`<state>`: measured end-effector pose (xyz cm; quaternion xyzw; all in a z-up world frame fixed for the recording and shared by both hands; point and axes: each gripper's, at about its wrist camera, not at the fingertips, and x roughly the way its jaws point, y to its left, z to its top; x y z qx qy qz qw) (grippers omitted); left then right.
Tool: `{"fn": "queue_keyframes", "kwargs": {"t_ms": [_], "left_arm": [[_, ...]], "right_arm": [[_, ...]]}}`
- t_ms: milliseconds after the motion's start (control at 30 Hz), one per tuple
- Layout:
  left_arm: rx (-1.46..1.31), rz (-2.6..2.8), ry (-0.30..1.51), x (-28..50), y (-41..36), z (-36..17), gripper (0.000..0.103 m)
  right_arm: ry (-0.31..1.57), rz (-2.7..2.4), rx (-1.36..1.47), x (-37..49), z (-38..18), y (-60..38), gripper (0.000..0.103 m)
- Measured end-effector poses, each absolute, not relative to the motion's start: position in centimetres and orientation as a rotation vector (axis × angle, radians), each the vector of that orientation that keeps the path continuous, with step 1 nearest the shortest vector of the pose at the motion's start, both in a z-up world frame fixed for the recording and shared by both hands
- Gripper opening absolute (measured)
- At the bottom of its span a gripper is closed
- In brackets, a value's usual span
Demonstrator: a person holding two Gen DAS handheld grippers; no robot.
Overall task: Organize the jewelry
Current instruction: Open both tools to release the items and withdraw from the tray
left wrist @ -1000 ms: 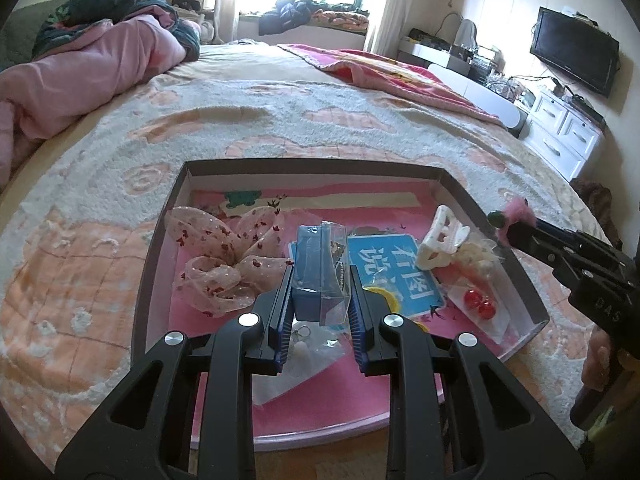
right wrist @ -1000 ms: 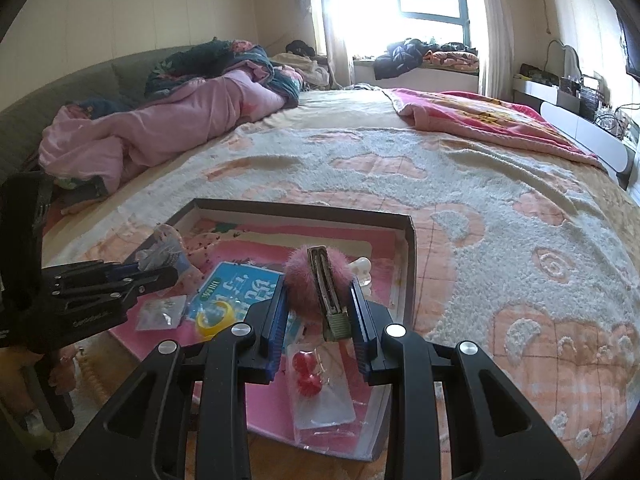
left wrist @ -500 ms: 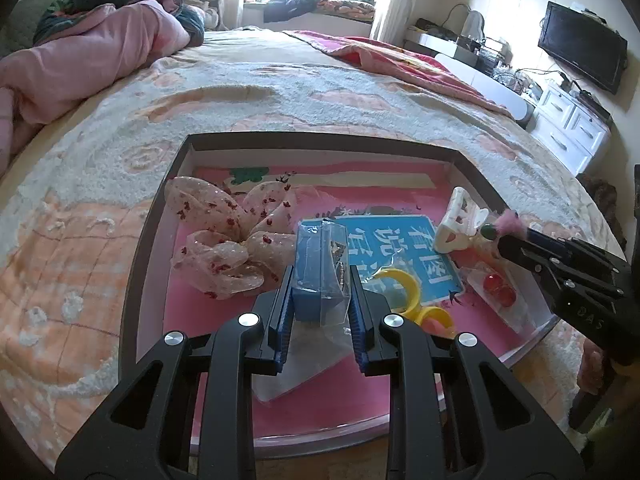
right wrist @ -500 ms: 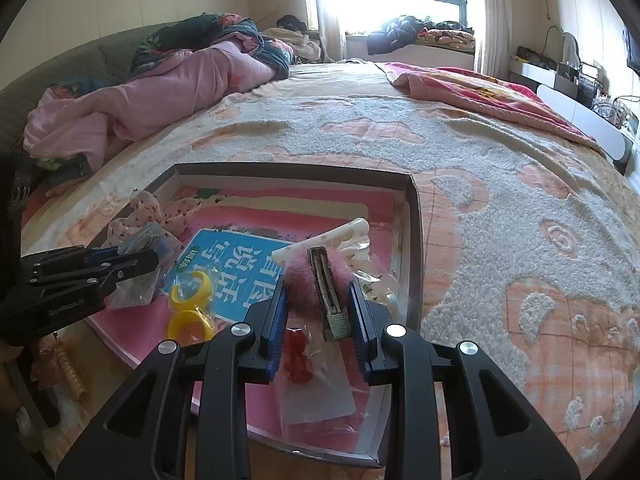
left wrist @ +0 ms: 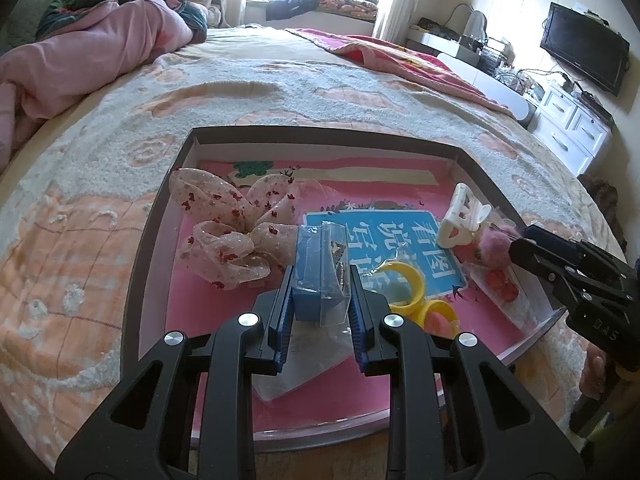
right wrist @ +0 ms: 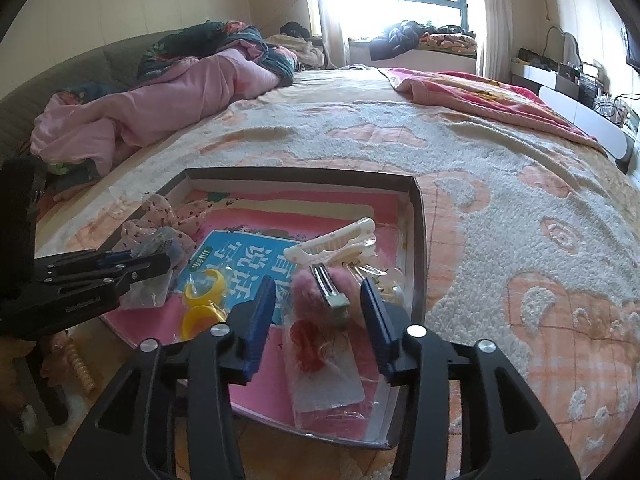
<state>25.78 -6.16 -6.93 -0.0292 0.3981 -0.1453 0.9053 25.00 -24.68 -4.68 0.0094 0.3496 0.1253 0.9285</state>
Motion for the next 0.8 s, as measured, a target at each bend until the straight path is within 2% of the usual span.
{"fn": "queue_keyframes", "kwargs": {"t_ms": [333,400,467,633,800], "left_arm": [[-0.078,-0.292,0.819,25.0,-5.8,-6.8,0.018],[-0.078,-0.288,0.81,24.7,-5.8,-6.5,0.026],[-0.078,-0.287,0.803,24.6,-5.8,-6.2,0.03],[-0.085,-0.275,0.791,24.1,-5.5,-5.6,0.042],[-0.104,-0.267,0.765,23.3,-4.9,-4.5,0.061]], "right_arm": [[0.693,0.252,0.02,24.0,-4.2,-24.6,0.066],[0.688,0.248,0.027,23.9,-4.1,-24.8,0.071],[0.683,0.242,0.038,23.7,-3.9,-25.1,0.076],[0.673,0.228,0.06,23.3,-3.4,-25.7,0.082],[0.666,0.215,0.076,22.7,-3.1,-26.3,0.088]]}}
